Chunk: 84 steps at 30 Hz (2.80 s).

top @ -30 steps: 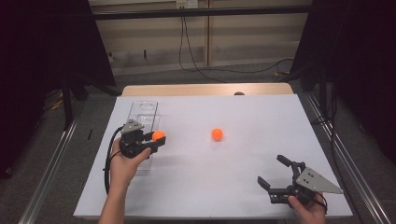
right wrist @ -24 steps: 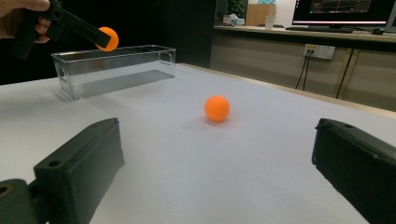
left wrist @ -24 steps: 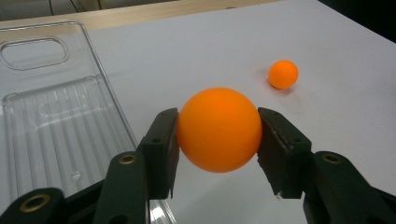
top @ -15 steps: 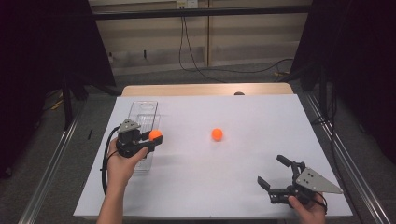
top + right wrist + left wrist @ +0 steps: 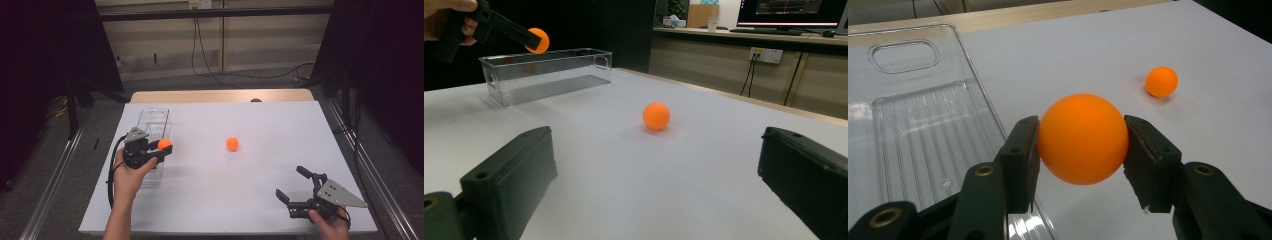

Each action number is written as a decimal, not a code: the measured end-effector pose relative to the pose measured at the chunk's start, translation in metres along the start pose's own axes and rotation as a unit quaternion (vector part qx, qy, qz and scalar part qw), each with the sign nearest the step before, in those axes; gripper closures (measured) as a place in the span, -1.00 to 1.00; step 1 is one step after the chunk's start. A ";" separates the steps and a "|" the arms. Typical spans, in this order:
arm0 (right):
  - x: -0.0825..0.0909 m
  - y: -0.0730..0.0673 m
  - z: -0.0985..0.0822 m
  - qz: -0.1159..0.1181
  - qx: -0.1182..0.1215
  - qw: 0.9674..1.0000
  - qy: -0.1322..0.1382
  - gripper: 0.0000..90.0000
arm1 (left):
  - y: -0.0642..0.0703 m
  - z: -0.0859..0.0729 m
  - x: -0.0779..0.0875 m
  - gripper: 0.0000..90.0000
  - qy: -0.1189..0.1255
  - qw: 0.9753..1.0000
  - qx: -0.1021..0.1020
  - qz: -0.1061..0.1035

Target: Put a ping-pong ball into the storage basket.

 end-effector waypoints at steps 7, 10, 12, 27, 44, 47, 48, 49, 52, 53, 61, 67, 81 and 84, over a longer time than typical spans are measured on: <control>0.000 0.000 0.000 0.000 0.002 1.000 0.000 -0.97 | -0.002 0.000 0.001 0.13 0.001 1.000 0.001 0.005; 0.000 0.000 0.000 0.000 0.001 1.000 0.001 -0.97 | -0.003 0.000 0.002 0.13 0.001 1.000 0.002 0.006; 0.000 0.000 0.000 0.000 0.000 1.000 0.000 -0.97 | -0.003 -0.001 0.002 0.13 0.002 1.000 0.002 0.006; 0.000 0.000 0.000 0.001 0.002 1.000 0.000 -0.97 | -0.008 -0.002 0.006 0.13 0.003 1.000 0.004 0.013; 0.000 0.000 0.000 0.002 0.001 1.000 0.000 -0.97 | -0.014 -0.004 0.007 0.13 0.005 1.000 0.007 0.027; 0.000 0.000 0.000 0.002 0.001 1.000 -0.001 -0.97 | -0.016 -0.005 0.008 0.13 0.006 1.000 0.011 0.028; 0.000 0.000 0.000 0.002 0.001 1.000 -0.001 -0.97 | -0.016 -0.005 0.008 0.13 0.005 1.000 0.010 0.029; 0.000 0.000 0.000 0.002 0.001 1.000 0.000 -0.97 | -0.017 -0.005 0.008 0.13 0.005 0.999 0.010 0.031; 0.000 0.000 0.000 0.002 0.001 1.000 -0.001 -0.97 | -0.018 -0.005 0.009 0.13 0.007 0.999 0.011 0.032; 0.000 0.000 0.000 0.002 0.001 1.000 -0.001 -0.97 | -0.019 -0.005 0.010 0.13 0.007 0.999 0.012 0.033; 0.000 0.000 0.000 0.002 0.002 1.000 0.000 -0.97 | -0.021 -0.007 0.010 0.13 0.008 0.999 0.015 0.039; 0.000 0.000 0.000 0.003 0.002 1.000 0.000 -0.97 | -0.025 -0.008 0.011 0.13 0.007 0.999 0.018 0.047; 0.000 0.000 0.000 0.003 0.002 1.000 0.000 -0.97 | -0.029 -0.010 0.012 0.13 0.010 0.998 0.021 0.052; 0.000 0.000 0.000 0.002 0.002 1.000 0.000 -0.97 | -0.029 -0.010 0.013 0.13 0.012 0.998 0.022 0.053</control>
Point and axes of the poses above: each handheld gripper's, and its own axes: x roughly backward along the jaws, z roughly out of its top, y roughly to its right, the point moved 2 cm from there along -x, roughly forward along the jaws, and after that the axes turned 6 degrees about -z, right-handed, at the moved point
